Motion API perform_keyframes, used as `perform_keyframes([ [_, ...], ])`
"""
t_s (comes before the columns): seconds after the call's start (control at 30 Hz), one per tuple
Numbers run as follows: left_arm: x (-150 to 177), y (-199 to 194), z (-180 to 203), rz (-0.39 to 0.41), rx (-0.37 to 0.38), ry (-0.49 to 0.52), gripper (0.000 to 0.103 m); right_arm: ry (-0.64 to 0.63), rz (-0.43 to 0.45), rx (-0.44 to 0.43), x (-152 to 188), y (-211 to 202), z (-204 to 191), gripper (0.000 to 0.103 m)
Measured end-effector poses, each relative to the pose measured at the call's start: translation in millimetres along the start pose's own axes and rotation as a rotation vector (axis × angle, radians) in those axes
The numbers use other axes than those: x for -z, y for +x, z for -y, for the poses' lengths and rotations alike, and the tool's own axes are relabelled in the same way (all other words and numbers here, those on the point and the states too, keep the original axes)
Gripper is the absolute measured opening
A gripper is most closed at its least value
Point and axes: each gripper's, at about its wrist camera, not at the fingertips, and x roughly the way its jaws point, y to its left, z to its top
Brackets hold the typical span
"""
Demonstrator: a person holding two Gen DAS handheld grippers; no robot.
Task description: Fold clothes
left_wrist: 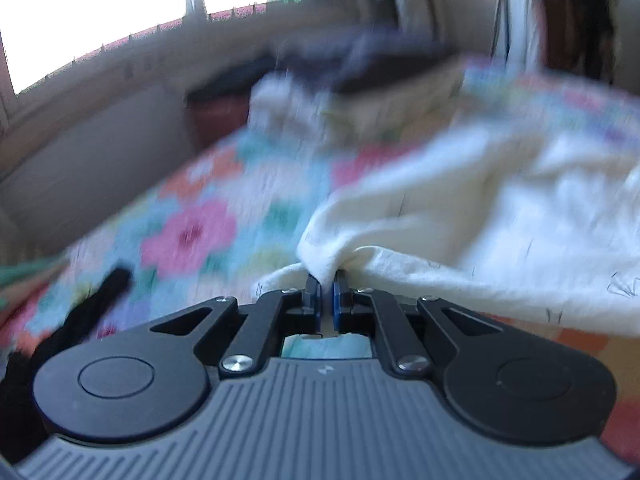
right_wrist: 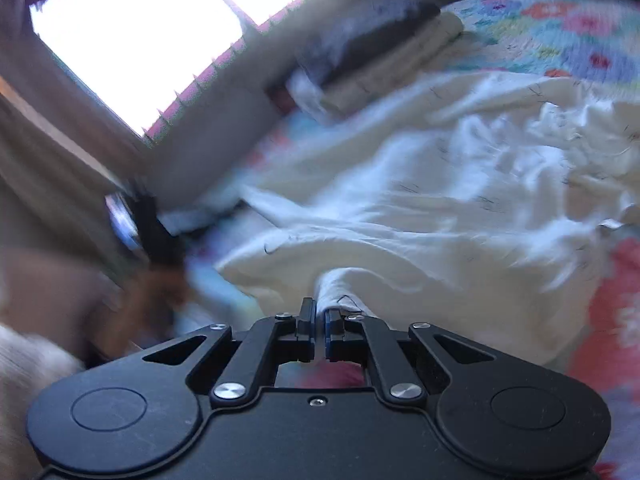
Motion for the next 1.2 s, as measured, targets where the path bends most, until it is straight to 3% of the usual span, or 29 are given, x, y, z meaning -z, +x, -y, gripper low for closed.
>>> perform_keyframes([
  [0.03,7,9,1,-0.059,-0.011,0.001,0.007,-0.016,-0.025,0.037,5,9,0,0.007],
  [0.1,18,13,3,-0.102,0.021,-0.007,0.009,0.005,-0.065,0.044,15,23,7,0.007],
  [0.2,25,-8,16,-0.063,0.063,0.031,0.013,0.069,-0.108,-0.034,20,33,11,0.007],
  [0.23,25,-17,21,-0.047,0.081,0.047,0.019,0.073,-0.117,-0.043,19,33,9,0.007],
  [0.37,25,-68,31,0.049,0.288,0.072,0.053,0.022,-0.099,-0.021,13,26,-2,0.007],
  [0.47,28,-87,47,0.046,0.455,0.114,0.055,0.016,-0.087,-0.015,10,22,-10,0.007],
  [0.57,34,-92,62,0.025,0.558,0.156,0.057,0.033,-0.096,-0.036,8,20,-10,0.007],
  [0.73,49,-104,82,0.004,0.639,0.224,0.063,0.053,-0.091,-0.064,7,14,-7,0.007],
  [0.9,54,-110,110,-0.007,0.626,0.333,0.064,-0.115,-0.183,-0.157,13,7,-19,0.008],
  [0.97,55,-112,119,0.001,0.611,0.357,0.065,-0.166,-0.176,-0.122,12,-2,-17,0.010],
  [1.07,57,-113,136,0.019,0.589,0.412,0.070,-0.167,-0.129,-0.019,1,-18,2,0.023],
  [1.2,56,-113,163,0.005,0.670,0.479,0.074,-0.092,-0.055,0.093,-28,-34,44,0.047],
])
